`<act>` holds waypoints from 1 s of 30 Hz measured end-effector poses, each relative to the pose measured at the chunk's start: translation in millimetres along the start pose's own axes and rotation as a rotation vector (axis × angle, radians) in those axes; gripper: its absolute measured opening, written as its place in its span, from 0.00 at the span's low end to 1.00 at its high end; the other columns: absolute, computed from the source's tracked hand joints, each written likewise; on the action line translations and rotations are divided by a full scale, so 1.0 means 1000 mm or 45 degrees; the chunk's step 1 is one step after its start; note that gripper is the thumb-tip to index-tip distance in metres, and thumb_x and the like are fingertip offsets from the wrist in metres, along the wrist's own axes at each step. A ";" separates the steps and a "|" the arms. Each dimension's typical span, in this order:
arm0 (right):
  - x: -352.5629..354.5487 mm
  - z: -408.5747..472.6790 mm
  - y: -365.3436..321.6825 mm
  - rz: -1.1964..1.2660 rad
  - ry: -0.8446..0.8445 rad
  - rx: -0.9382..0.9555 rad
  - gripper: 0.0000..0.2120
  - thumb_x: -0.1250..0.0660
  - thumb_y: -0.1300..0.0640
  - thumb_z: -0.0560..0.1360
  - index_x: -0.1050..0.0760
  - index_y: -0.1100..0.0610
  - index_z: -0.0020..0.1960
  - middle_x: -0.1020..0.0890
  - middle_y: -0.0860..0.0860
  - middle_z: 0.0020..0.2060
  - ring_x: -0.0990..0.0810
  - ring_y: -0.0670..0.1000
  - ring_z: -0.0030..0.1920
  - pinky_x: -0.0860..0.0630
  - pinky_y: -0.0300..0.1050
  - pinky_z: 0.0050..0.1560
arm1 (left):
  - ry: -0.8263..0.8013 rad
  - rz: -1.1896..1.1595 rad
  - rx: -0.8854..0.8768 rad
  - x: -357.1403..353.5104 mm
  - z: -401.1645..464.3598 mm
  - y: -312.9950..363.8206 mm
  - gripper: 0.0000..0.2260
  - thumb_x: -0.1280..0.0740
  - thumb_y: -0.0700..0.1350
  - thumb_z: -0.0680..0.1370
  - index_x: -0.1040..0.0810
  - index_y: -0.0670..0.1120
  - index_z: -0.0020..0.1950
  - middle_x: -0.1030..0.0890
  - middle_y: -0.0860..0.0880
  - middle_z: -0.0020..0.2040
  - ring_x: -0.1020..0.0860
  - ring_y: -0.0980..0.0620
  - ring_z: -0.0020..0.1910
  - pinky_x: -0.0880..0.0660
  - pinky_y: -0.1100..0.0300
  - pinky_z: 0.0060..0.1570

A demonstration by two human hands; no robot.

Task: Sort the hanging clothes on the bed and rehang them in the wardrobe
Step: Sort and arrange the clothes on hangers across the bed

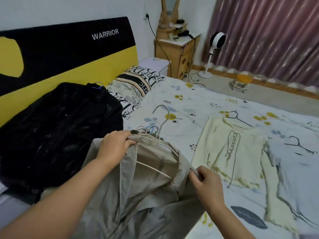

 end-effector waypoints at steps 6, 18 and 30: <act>0.061 -0.062 0.006 0.077 0.067 0.095 0.16 0.34 0.53 0.74 0.32 0.62 0.34 0.29 0.56 0.27 0.34 0.51 0.30 0.41 0.46 0.32 | 0.180 -0.015 -0.052 0.052 -0.074 0.060 0.09 0.32 0.46 0.74 0.23 0.42 0.39 0.21 0.46 0.36 0.24 0.46 0.41 0.33 0.53 0.38; 0.166 -0.170 0.005 0.138 0.252 0.201 0.14 0.32 0.55 0.73 0.29 0.64 0.35 0.26 0.60 0.29 0.34 0.51 0.30 0.40 0.46 0.32 | 0.281 -0.047 -0.111 0.134 -0.190 0.147 0.10 0.29 0.49 0.72 0.20 0.42 0.41 0.19 0.47 0.37 0.23 0.47 0.40 0.28 0.52 0.40; 0.220 -0.306 0.003 0.062 0.511 0.167 0.11 0.31 0.56 0.71 0.28 0.56 0.33 0.25 0.51 0.27 0.29 0.51 0.31 0.34 0.46 0.32 | 0.154 -0.219 -0.272 0.161 -0.289 0.171 0.11 0.28 0.49 0.71 0.23 0.44 0.35 0.23 0.47 0.30 0.25 0.45 0.36 0.30 0.52 0.36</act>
Point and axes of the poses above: each hand's wrist, its own z-axis towards the middle knuckle, its own x-axis out of the back of the hand, y = z × x, the point moved 2 cm from there along z, towards the middle knuckle
